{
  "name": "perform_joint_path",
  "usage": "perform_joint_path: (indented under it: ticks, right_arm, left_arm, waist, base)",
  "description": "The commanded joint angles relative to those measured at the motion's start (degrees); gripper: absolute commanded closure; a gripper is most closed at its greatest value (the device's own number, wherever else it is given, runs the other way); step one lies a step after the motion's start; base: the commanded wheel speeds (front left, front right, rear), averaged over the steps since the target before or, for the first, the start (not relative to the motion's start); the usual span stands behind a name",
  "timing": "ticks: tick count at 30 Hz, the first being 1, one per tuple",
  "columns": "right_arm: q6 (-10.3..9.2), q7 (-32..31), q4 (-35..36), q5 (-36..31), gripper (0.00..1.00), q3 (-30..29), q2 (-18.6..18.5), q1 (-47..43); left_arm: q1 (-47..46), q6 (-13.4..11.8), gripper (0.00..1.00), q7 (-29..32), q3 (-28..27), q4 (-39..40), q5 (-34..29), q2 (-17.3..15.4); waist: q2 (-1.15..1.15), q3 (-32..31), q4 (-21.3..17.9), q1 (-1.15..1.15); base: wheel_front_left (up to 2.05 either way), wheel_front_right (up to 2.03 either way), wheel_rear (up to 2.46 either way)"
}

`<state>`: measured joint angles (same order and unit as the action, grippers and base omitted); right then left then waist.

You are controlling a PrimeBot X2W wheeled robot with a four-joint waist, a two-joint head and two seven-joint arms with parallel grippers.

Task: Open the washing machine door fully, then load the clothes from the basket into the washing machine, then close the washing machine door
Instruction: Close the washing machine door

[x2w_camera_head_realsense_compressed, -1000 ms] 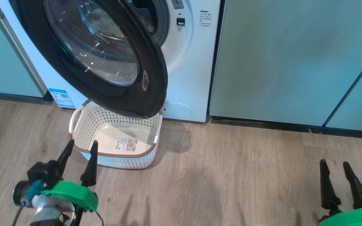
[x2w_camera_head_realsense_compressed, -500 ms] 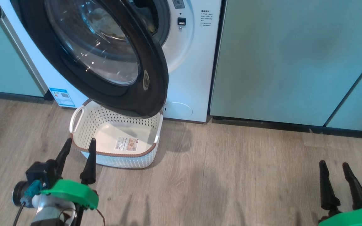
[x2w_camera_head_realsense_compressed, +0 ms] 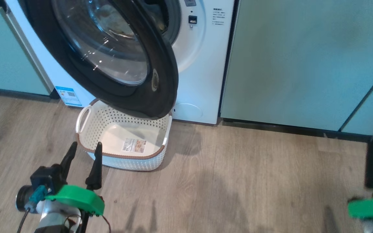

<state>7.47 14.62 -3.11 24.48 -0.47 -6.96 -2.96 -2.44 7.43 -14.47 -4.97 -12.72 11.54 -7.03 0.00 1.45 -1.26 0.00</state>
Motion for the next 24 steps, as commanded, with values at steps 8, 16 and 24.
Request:
perform_joint_path:
  ticks: [8, 16, 24]
  right_arm:
    - [0.02, 0.4, 11.5, -0.1, 1.00, 2.6, -2.1, 13.8]
    - [0.02, 0.4, 15.2, 0.4, 1.00, 13.9, -3.9, 24.3]
    - [0.02, 0.4, 10.5, 1.6, 1.00, 26.3, -4.0, 30.2]
  left_arm:
    - [-4.0, 0.1, 0.00, -0.5, -0.2, 1.0, -1.4, 0.4]
    - [-5.9, 0.1, 0.00, -0.5, 1.2, -0.3, -2.2, 2.0]
    - [-7.4, 0.1, 0.00, -0.5, 3.1, -0.9, -2.3, 2.8]
  waist:
    - [0.00, 0.3, 5.0, 0.00]
    - [0.00, 0.6, 12.1, 0.00]
    - [0.00, 1.3, 17.8, 0.00]
  base:
    - [0.00, 0.00, 0.00]
    - [0.00, 0.00, 0.00]
    - [0.00, 0.00, 0.00]
